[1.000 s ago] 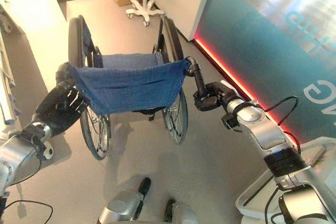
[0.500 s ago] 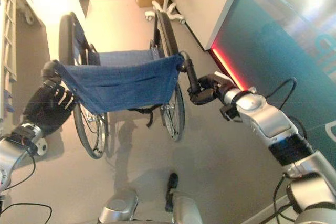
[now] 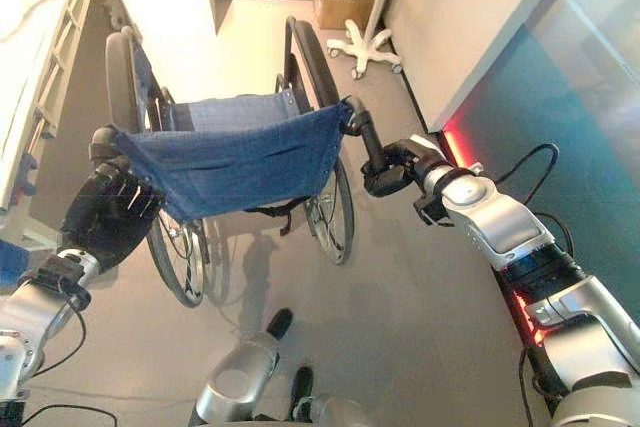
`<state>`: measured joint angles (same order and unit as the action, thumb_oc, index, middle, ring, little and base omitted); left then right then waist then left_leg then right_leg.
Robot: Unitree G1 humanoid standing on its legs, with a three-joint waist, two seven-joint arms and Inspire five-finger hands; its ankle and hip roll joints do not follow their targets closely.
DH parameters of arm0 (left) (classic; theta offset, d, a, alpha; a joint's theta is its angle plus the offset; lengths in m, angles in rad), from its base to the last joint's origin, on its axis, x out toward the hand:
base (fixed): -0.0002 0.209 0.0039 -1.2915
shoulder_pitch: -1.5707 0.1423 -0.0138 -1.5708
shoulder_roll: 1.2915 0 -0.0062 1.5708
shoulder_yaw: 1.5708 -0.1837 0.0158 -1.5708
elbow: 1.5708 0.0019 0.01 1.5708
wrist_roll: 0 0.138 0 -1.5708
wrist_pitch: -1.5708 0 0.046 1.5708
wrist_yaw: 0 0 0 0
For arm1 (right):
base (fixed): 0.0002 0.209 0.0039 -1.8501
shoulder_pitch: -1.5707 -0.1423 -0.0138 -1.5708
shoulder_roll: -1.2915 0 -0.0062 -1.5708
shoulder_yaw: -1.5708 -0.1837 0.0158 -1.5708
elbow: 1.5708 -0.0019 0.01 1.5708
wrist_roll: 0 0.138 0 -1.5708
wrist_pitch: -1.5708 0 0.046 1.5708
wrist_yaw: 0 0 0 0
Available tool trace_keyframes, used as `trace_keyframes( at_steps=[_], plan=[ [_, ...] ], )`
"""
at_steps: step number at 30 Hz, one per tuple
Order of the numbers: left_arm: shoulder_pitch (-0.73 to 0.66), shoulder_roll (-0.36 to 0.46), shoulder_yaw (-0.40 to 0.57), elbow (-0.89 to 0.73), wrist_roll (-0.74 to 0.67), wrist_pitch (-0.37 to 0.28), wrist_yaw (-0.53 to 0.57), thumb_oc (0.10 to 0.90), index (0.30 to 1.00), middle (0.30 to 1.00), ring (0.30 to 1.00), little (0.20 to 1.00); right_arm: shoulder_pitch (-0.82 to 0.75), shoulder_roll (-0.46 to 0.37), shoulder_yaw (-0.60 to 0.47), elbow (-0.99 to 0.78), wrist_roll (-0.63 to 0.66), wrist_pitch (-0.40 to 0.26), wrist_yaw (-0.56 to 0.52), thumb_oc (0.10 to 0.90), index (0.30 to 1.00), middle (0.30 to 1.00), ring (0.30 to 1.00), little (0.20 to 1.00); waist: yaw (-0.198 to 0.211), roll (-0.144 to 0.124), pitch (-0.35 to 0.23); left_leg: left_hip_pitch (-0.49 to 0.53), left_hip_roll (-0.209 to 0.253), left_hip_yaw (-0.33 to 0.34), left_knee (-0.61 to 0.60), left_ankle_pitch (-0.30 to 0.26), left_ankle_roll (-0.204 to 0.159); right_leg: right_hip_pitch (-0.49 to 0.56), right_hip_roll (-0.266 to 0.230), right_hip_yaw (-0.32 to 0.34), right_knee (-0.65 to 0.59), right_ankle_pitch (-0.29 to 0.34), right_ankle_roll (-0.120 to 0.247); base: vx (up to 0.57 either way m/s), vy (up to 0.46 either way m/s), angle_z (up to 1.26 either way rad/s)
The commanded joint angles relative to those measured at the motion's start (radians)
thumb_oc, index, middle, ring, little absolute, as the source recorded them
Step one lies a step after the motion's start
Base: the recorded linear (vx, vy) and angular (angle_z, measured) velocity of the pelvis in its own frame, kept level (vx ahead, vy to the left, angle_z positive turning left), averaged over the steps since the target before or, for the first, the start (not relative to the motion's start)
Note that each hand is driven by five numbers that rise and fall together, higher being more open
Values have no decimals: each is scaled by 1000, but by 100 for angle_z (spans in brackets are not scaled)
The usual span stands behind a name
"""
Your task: Push the wheelchair next to the bed
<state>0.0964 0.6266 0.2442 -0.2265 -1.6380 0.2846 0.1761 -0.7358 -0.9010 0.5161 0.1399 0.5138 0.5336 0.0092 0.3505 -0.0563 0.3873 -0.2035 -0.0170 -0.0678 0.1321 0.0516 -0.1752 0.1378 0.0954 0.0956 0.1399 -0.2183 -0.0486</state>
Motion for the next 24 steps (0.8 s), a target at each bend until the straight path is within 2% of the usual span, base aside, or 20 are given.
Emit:
trace_keyframes(
  at_steps=[1,2,3,4,5,6,7,8,9,10,12,13,15,16,17,18,19,21,22,24],
  plan=[
    [-204,41,-41,-95,1,-43,-104,400,300,300,300,300,-109,41,-74,-116,-61,-202,-54,400,300,300,300,300,-90,-19,-191,-88,-95,315,-41,166,143,126,75,-289,-37,45,6,443,-44,72],
    [-219,41,-48,-90,3,-36,-99,400,300,300,300,300,-107,46,-78,-115,-71,-201,-52,400,300,300,300,300,-91,-25,-198,-80,-109,342,-39,136,157,133,72,-303,-27,32,10,545,-28,79],
    [-237,45,-50,-86,2,-27,-87,400,300,300,300,300,-110,56,-80,-108,-78,-199,-47,400,300,300,300,300,-90,-35,-210,-57,-128,346,-41,82,186,138,61,-313,-11,24,22,412,1,66],
    [-256,55,-45,-76,-4,-19,-77,400,300,300,300,300,-121,67,-77,-96,-77,-202,-38,400,300,300,300,300,-78,-40,-227,-44,-144,333,-52,69,218,136,62,-323,13,51,33,458,21,31],
    [-265,72,-40,-70,-18,-17,-65,400,300,300,300,300,-131,78,-72,-83,-74,-207,-31,400,300,300,300,300,-65,-54,-241,-29,-172,296,-55,45,243,136,48,-330,53,87,58,470,51,0],
    [-273,88,-27,-64,-37,-10,-51,400,300,300,300,300,-133,80,-68,-72,-71,-218,-23,400,300,300,300,300,-57,-66,-252,-24,-180,298,-20,3,282,117,24,-339,181,159,99,532,69,-21],
    [-282,101,1,-50,-54,23,-41,400,300,300,300,300,-127,83,-73,-68,-79,-217,-11,400,300,300,300,300,-55,-76,-256,-4,-182,292,5,-15,299,82,14,-324,309,273,163,423,50,-22],
    [-283,104,7,-46,-56,27,-40,400,300,300,300,300,-123,86,-76,-69,-85,-215,-6,400,300,300,300,300,-53,-79,-257,-1,-183,287,10,-18,300,73,11,-319,332,293,176,484,-21,2],
    [-278,133,26,-27,-74,44,-53,400,300,300,300,300,-111,71,-81,-67,-86,-225,5,400,300,300,300,300,-49,-92,-261,19,-182,256,6,-14,297,44,16,-295,432,403,239,304,-43,23],
    [-278,137,28,-26,-76,45,-55,400,300,300,300,300,-111,67,-81,-67,-86,-227,8,400,300,300,300,300,-48,-91,-264,18,-177,253,4,-11,295,38,21,-291,436,418,243,352,-95,34],
    [-279,175,45,-22,-111,48,-49,400,300,300,300,300,-108,27,-76,-77,-49,-243,3,400,300,300,300,300,-59,-99,-272,43,-173,175,-9,-2,289,-14,72,-200,555,529,274,285,-121,41],
    [-278,193,44,-17,-129,41,-47,400,300,300,300,300,-106,15,-77,-84,-40,-249,4,400,300,300,300,300,-72,-95,-271,59,-176,134,-15,-5,287,-51,67,-178,593,523,269,383,-54,53],
    [-293,218,40,13,-135,50,-74,400,300,300,300,300,-90,-5,-94,-108,-32,-239,4,400,300,300,300,300,-105,-68,-268,81,-178,66,-6,-6,287,-107,-1,-164,552,404,221,362,26,61],
    [-298,229,33,23,-146,47,-87,400,300,300,300,300,-82,-12,-106,-117,-33,-232,2,400,300,300,300,300,-114,-50,-266,82,-173,45,1,-2,283,-124,-16,-163,514,364,200,359,-28,63],
    [-320,248,11,42,-158,39,-108,400,300,300,300,300,-70,-36,-121,-127,-27,-230,-5,400,300,300,300,300,-140,-30,-251,96,-176,-5,39,-22,281,-168,-60,-138,385,297,166,343,-93,62],
    [-336,250,-4,46,-156,35,-117,400,300,300,300,300,-60,-52,-135,-129,-22,-233,-7,400,300,300,300,300,-157,-23,-239,111,-177,-41,59,-40,278,-186,-78,-122,307,267,148,334,-136,64],
    [-347,248,-21,44,-153,28,-122,400,300,300,300,300,-51,-67,-146,-129,-17,-237,-8,400,300,300,300,300,-168,-20,-230,121,-179,-66,71,-55,277,-199,-92,-105,242,256,138,264,-163,75],
    [-380,242,-70,43,-137,7,-127,400,300,300,300,300,-33,-97,-165,-122,-3,-249,-14,400,300,300,300,300,-201,-19,-200,151,-194,-126,112,-111,279,-216,-121,-78,97,278,138,252,-157,97],
    [-393,235,-85,36,-125,3,-121,400,300,300,300,300,-34,-101,-168,-117,0,-249,-16,400,300,300,300,300,-211,-23,-191,163,-199,-140,122,-130,278,-242,-127,-60,63,299,145,347,-199,92],
    [-441,214,-130,26,-79,-22,-94,400,300,300,300,300,-70,-109,-165,-103,12,-229,-9,400,300,300,300,300,-243,-38,-166,221,-201,-172,162,-222,276,-311,-148,-42,-80,385,183,516,-248,84]
  ],
)
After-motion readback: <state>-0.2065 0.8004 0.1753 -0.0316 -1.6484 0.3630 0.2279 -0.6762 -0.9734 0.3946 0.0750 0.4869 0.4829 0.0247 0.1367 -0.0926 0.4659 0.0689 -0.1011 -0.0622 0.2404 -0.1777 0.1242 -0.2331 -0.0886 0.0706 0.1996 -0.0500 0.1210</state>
